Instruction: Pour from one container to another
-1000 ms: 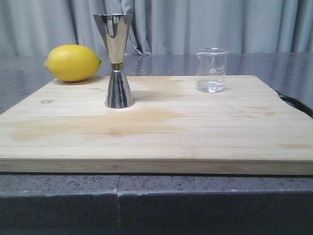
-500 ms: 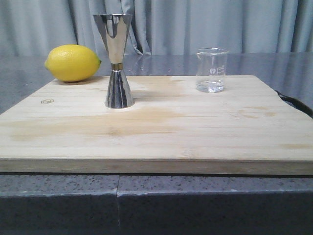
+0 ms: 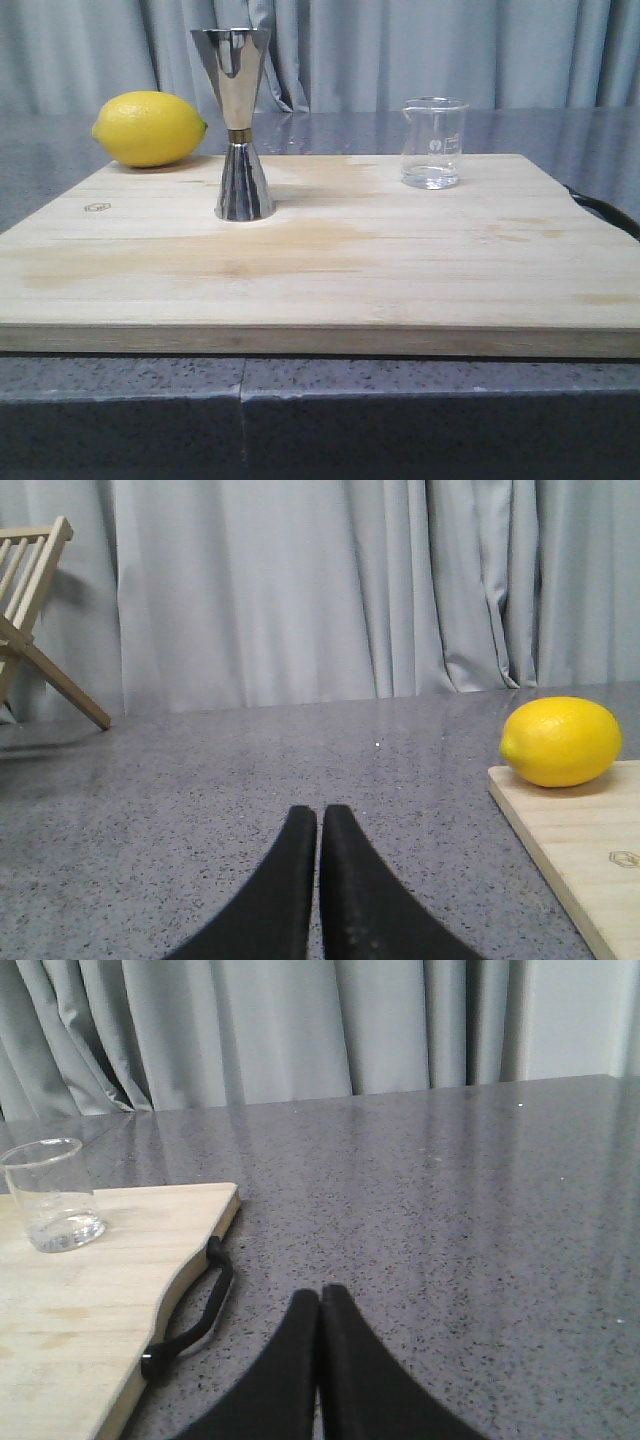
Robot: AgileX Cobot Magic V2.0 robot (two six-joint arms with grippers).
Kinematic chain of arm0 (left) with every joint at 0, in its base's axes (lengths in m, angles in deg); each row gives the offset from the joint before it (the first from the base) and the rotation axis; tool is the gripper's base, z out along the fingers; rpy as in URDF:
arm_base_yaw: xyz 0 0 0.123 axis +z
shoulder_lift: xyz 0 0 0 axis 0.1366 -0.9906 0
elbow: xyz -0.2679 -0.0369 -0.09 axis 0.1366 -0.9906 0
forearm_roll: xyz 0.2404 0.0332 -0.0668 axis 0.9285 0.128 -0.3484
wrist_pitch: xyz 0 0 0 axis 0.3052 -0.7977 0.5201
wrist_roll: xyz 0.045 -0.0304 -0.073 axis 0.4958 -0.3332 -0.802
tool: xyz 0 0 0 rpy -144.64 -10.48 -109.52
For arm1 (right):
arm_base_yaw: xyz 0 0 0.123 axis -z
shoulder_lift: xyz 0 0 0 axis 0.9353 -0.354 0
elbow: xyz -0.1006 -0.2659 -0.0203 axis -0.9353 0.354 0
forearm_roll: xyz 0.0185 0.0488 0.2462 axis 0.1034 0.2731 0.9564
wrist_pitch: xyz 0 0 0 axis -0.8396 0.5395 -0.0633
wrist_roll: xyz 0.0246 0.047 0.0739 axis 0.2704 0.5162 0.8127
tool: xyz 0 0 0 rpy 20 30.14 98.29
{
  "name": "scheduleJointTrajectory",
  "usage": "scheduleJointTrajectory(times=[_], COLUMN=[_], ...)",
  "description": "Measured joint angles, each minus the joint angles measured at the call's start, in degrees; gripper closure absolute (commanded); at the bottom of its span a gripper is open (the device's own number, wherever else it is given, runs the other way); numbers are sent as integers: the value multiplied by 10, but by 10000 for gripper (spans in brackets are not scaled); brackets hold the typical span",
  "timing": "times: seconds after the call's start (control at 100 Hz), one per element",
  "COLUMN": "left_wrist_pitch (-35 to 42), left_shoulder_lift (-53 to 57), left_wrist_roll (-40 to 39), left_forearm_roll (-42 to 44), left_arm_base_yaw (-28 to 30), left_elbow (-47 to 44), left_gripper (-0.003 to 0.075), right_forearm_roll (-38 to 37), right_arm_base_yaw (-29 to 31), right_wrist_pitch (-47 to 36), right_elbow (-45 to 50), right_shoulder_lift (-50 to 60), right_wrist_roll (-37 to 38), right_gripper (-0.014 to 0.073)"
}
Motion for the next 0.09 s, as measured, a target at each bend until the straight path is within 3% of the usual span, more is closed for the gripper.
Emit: scheduleJointTrajectory(times=[0.09], left_wrist_pitch=[2], left_shoulder_lift=[0], left_wrist_roll=[1], left_forearm_roll=[0], left_arm_base_yaw=[1], left_elbow=[0], left_gripper=[739], right_forearm_roll=[0], right_arm_base_yaw=[0], right_wrist_pitch=[0], right_elbow=[0], right_shoulder_lift=[0], right_wrist_roll=[0], right_gripper=[665])
